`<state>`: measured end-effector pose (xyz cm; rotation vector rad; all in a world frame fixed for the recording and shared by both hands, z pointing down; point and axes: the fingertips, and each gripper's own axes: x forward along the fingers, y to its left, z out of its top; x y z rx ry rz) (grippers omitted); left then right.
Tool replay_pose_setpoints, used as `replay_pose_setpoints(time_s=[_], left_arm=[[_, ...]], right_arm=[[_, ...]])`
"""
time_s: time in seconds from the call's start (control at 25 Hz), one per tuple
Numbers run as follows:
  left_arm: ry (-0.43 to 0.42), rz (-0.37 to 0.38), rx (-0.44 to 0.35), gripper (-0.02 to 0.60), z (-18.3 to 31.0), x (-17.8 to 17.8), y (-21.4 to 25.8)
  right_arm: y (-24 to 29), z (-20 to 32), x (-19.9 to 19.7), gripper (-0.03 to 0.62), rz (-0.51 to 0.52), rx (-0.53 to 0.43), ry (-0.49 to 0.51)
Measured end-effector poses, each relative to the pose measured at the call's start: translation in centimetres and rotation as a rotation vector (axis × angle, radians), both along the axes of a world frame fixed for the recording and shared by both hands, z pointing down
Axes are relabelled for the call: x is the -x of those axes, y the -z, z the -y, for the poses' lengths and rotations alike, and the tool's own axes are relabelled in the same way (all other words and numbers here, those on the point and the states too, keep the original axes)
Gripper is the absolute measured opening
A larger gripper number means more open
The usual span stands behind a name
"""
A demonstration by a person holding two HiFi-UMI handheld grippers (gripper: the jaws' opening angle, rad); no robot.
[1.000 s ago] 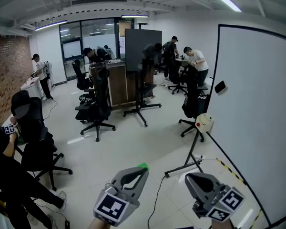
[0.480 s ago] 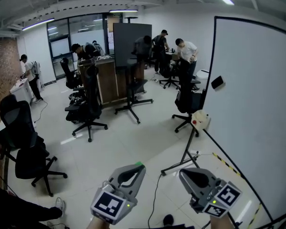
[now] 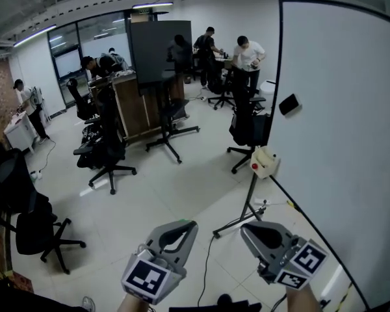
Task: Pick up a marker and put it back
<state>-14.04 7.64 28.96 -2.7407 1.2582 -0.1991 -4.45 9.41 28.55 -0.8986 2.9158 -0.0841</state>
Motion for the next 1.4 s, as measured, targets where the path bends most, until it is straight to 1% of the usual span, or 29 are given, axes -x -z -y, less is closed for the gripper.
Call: replay_pose_setpoints(time_s=[0.16, 0.32, 0.52, 0.64, 0.8, 0.96, 1.16, 1.4], left_arm=[[-0.006, 0.011, 0.023, -0.002, 3.7, -3.0, -0.2], [0.014, 0.027, 0.023, -0.002, 7.0, -5.6, -0.3], [0.028, 0.037, 0.031, -0.002, 10.1, -7.4, -0.6], [0.038, 0.034, 0.03, -0.002, 11.6, -7.5, -0.5], [0.026, 0.045, 0.014, -0.002, 13.6, -7.4, -0.1], [0.01, 0.048, -0.002, -0.002, 16.4, -6.4, -0.5], [-0.046, 0.01, -0.003, -0.002, 21.5, -4.8, -0.8], [-0.161, -0.019, -0.001, -0.002, 27.7, -2.5, -0.5]], right_arm=[[-0.2, 3.7, -2.7, 0.018, 0.005, 0.017, 0.007], [-1.1, 7.2, -5.2, 0.018, 0.007, 0.04, 0.03], [-1.8, 10.5, -6.8, 0.018, 0.015, 0.058, 0.042], [-1.5, 11.8, -6.8, 0.018, 0.013, 0.048, 0.056], [-1.2, 13.8, -6.6, 0.018, 0.009, 0.035, 0.057], [-1.7, 16.3, -6.0, 0.018, -0.013, 0.025, 0.037], [-1.6, 20.6, -4.4, 0.018, -0.064, 0.021, -0.029], [-1.2, 25.8, -1.7, 0.018, -0.087, 0.036, -0.152]])
